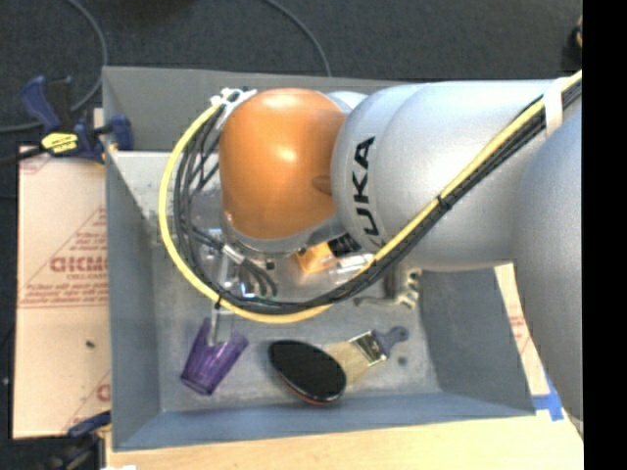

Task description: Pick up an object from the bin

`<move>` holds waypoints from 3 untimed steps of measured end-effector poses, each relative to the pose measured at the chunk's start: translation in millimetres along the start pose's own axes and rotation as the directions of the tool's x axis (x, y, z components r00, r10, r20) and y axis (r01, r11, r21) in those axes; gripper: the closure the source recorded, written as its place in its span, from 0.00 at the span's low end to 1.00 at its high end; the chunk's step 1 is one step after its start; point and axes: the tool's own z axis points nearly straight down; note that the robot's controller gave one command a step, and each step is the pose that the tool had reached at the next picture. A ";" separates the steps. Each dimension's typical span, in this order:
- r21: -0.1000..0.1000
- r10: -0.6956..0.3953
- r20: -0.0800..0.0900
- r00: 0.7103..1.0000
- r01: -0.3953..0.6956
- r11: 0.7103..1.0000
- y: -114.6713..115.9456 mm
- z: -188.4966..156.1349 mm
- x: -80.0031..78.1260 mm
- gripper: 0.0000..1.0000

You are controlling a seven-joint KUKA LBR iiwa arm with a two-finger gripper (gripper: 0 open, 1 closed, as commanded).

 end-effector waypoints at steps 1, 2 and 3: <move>-0.002 0.007 0.008 1.000 -0.006 1.000 -1.5 -4.9 -1.8 0.00; 0.000 -0.240 0.007 0.971 0.240 0.971 -4.3 73.6 16.9 0.00; 0.002 -0.456 0.010 0.890 0.456 0.890 -7.3 78.3 27.9 0.00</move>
Offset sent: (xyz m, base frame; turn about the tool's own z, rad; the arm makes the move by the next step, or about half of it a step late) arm -0.0397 -0.0070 -0.1604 -0.5090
